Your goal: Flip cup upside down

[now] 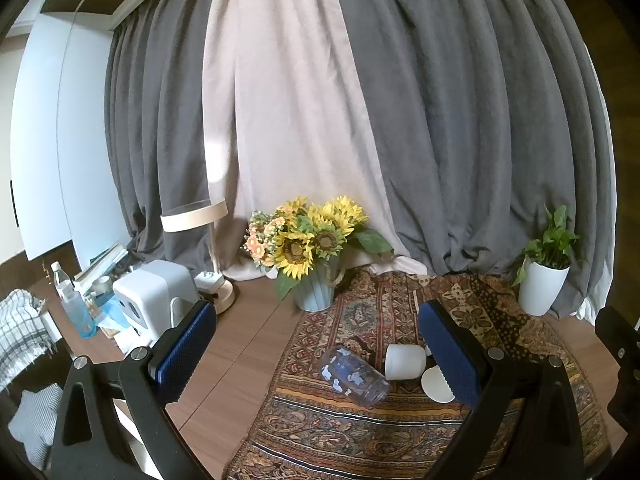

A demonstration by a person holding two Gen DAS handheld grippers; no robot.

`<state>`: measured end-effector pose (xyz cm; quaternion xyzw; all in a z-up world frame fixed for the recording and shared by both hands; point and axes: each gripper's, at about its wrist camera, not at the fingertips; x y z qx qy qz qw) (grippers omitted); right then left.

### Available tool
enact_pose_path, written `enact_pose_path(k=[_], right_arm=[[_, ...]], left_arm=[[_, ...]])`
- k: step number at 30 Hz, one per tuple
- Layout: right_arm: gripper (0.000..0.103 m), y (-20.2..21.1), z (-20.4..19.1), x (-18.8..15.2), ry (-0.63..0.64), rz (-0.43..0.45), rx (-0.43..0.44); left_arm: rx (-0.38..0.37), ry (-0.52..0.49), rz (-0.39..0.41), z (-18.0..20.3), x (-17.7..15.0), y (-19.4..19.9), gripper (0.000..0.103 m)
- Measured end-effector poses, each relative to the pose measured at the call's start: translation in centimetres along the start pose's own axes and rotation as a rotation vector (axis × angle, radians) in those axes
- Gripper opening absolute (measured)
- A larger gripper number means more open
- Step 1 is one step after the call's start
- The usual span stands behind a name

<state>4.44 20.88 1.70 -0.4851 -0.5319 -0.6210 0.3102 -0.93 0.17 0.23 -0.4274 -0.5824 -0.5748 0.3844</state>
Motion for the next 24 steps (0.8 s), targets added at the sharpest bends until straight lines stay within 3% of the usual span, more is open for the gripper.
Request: enact_pose_path(k=[24], right_arm=[[0.100, -0.70, 0.23, 0.15, -0.004, -0.005, 0.000]], left_arm=[[0.013, 0.008, 0.007, 0.23, -0.15, -0.17, 0.103]])
Point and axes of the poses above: each gripper's, at about its wrist camera, not at the fingertips, and y roughly against the way its jaws point, z to its right, x to its top, and after that the axes turned 3 degrees about -x, right-handed
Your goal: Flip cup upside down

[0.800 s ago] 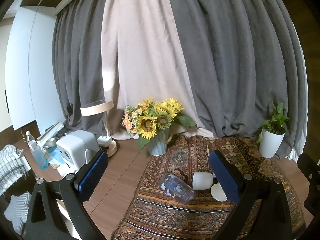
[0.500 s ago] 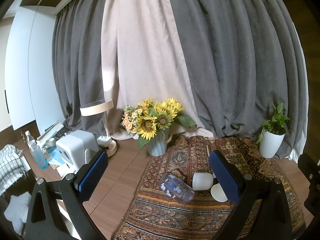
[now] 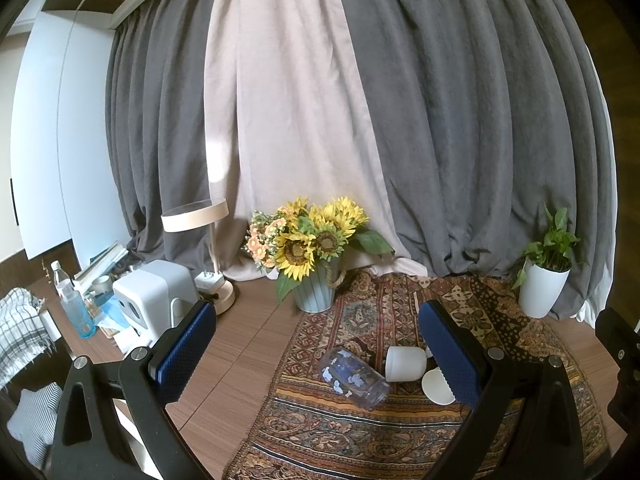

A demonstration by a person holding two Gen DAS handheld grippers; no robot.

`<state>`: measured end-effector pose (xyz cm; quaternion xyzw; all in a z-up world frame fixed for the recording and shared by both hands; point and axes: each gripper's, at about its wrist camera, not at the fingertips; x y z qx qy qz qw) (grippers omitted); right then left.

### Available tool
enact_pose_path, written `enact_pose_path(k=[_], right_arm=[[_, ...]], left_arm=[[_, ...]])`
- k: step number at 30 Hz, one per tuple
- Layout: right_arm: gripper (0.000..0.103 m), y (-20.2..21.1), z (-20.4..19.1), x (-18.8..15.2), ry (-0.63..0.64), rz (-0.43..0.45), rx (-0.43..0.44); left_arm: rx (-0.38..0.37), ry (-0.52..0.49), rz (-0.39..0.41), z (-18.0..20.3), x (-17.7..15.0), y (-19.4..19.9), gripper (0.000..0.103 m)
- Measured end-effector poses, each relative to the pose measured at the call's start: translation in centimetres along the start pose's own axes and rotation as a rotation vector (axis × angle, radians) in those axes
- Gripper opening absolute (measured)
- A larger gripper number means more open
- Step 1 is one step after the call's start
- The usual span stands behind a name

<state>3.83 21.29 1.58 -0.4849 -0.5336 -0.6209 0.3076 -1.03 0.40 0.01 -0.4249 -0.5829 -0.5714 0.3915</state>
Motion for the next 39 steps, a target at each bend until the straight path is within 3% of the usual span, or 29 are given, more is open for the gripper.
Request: enact_pose_path(k=[39], right_arm=[[0.100, -0.76, -0.27, -0.09, 0.008, -0.004, 0.002]], left_arm=[[-0.005, -0.011, -0.015, -0.14, 0.20, -0.77, 0.103]])
Point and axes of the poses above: each gripper's, at about its wrist camera, not at the fingertips, and y roughly against the way its jaws point, z to its right, x to its top, and after that the axes turned 3 degrees about -x, right-handed
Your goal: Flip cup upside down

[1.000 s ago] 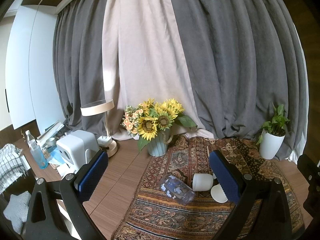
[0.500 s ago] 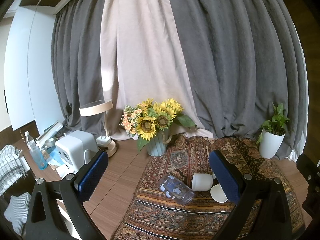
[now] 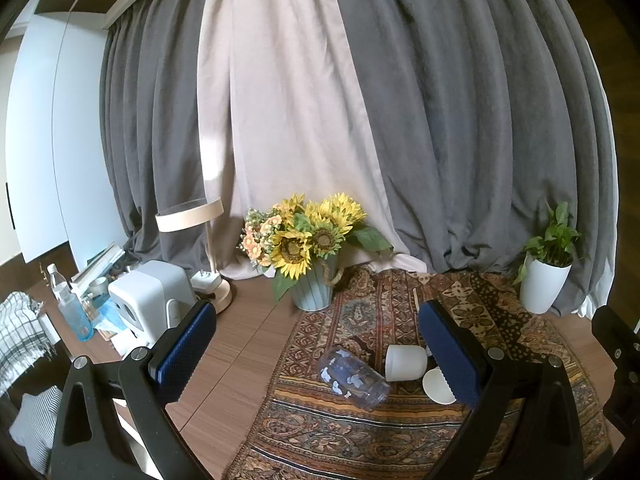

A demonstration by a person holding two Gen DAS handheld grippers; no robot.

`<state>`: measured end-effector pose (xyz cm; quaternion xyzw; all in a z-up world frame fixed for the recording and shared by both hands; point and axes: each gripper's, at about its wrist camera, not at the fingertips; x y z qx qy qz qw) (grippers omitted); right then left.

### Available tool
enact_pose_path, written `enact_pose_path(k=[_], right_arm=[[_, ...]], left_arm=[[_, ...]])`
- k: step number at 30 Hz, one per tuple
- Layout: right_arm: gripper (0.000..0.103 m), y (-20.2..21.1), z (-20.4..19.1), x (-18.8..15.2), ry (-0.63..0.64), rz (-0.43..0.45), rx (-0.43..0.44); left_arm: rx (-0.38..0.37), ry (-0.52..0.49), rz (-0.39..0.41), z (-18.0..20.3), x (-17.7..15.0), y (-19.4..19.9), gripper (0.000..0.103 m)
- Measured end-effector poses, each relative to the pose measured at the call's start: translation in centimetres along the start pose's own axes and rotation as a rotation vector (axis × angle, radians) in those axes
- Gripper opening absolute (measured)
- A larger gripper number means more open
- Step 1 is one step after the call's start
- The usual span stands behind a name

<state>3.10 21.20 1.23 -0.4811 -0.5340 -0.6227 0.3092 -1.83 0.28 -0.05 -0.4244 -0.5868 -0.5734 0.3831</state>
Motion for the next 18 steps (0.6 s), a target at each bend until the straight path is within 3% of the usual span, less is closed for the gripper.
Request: enact_pose_path(k=[9, 18], right_arm=[[0.100, -1.7, -0.3, -0.2, 0.004, -0.027, 0.001], [0.099, -7.4, -0.4, -0.7, -0.052, -0.197, 0.072]], left_arm=[[-0.011, -0.044, -0.043, 0.7, 0.1, -2.0, 0.103], [-0.066, -0.093, -0.160, 2.1, 0.3, -6.7, 0.103]])
Point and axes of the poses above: each gripper's, at about its wrist camera, not at the fingertips, and y roughly against the way its jaws point, z to its right, x to its top, and after that the axes turned 3 degrees about -x, right-handed
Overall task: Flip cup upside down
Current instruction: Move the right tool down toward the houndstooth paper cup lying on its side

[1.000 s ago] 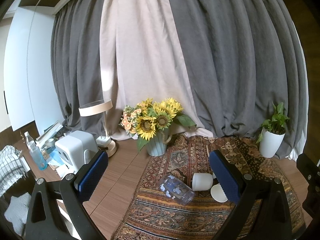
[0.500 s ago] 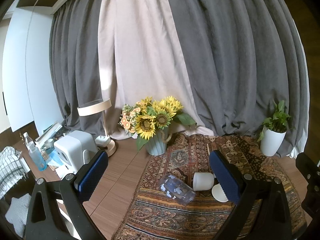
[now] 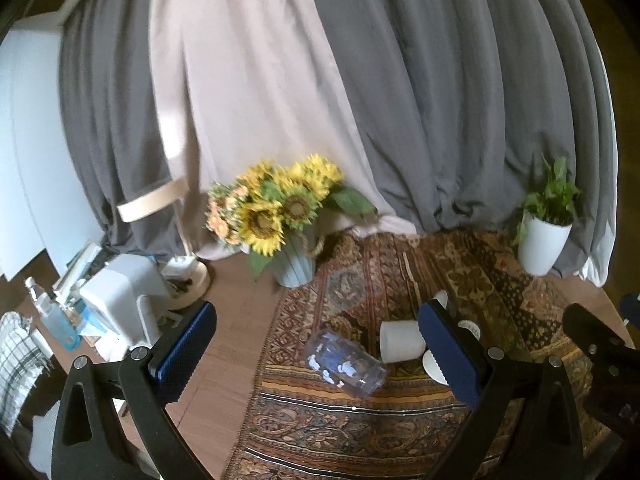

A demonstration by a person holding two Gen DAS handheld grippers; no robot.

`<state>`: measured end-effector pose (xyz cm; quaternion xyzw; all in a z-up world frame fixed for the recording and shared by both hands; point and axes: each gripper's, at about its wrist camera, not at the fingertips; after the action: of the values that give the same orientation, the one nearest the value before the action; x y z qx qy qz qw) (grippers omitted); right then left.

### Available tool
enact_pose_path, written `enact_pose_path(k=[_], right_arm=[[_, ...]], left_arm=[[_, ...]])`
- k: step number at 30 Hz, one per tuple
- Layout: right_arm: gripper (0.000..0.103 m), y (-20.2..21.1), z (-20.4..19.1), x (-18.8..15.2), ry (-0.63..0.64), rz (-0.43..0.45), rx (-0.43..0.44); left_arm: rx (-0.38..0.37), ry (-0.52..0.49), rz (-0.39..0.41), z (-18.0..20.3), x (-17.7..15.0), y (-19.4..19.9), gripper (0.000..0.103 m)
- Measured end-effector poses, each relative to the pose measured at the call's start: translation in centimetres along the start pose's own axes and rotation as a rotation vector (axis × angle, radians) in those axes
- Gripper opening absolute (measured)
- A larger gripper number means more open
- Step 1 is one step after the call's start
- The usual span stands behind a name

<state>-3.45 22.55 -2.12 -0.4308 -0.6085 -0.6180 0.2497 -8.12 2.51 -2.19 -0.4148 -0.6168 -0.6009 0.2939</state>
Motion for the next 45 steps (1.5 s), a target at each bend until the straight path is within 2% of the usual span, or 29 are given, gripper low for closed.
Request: enact_pose_path(k=[8, 14, 21, 29, 35, 45], right_arm=[[0.096, -7.1, 0.2, 0.4, -0.078, -0.206, 0.049], [0.095, -10.8, -0.1, 1.3, -0.109, -0.318, 0.042], [0.092, -14.9, -0.5, 2.4, -0.140, -0.438, 0.057], [0.085, -20.9, -0.4, 1.2, -0.241, -0.657, 0.090], [0.081, -24.6, 0.4, -0.6, -0.303, -0.795, 0.048], [0.080, -28.1, 1.4, -2.2, -0.378, -0.865, -0.016]], left_arm=[[-0.056, -0.094, -0.087, 1.2, 1.4, -5.6, 0.103], [-0.105, -0.102, -0.189, 1.1, 2.6, -10.1, 0.103], [-0.134, -0.155, -0.264, 1.7, 3.6, -14.6, 0.103], [-0.149, -0.247, -0.354, 2.7, 3.9, -19.8, 0.103], [-0.167, -0.323, -0.409, 4.1, 3.5, -22.9, 0.103], [-0.208, -0.384, -0.509, 5.8, 2.1, -27.3, 0.103]])
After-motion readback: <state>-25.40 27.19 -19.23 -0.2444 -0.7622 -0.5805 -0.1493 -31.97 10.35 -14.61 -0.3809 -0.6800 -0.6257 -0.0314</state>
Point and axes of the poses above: each gripper's, at about its wrist camera, not at the fingertips, and y roughly against the way its jaws point, z to its right, x to its top, and after that the axes turned 3 degrees about -x, right-handed
